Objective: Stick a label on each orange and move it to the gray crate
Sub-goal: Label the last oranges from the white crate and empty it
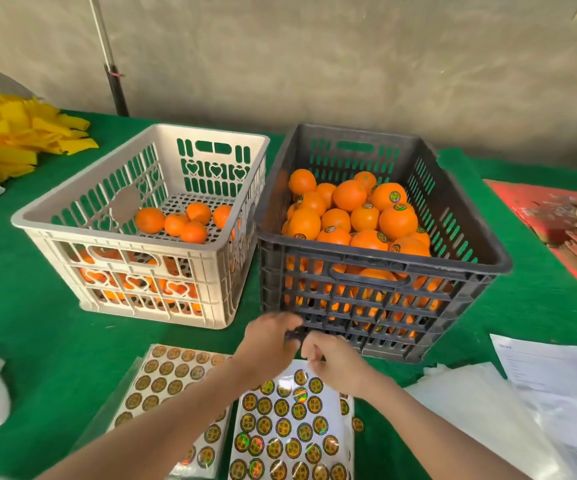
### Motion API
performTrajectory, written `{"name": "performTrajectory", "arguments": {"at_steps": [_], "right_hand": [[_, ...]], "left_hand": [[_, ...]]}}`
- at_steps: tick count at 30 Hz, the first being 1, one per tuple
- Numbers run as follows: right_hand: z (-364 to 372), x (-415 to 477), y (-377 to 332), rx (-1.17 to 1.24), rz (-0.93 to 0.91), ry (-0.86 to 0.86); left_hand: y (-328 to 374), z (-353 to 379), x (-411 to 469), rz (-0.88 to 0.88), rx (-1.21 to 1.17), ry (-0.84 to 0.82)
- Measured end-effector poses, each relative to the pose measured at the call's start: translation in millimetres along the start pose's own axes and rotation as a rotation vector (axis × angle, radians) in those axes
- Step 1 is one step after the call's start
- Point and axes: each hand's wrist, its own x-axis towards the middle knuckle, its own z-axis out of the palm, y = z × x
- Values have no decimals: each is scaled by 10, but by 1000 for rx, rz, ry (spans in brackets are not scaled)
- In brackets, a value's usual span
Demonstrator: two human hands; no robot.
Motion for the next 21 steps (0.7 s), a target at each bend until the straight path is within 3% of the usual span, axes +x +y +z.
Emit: {"name": "performTrajectory", "arguments": {"at_steps": [1,3,12,17,21], "right_hand": [[-28,-23,-20,15,-15,24],[-68,-77,-52,22,-39,76],[93,-277,-55,-206,-64,223],[170,-305,-62,-174,-83,319],[201,-352,-71,-206,-243,450]], "left_hand": [[-38,45,54,-98,-19,-154],[-103,110,137,-184,-128,-275],[-240,181,275,-267,-290,-338],[-249,176,246,-293,-398,-377],[-235,181,268,-248,-395,-387]]}}
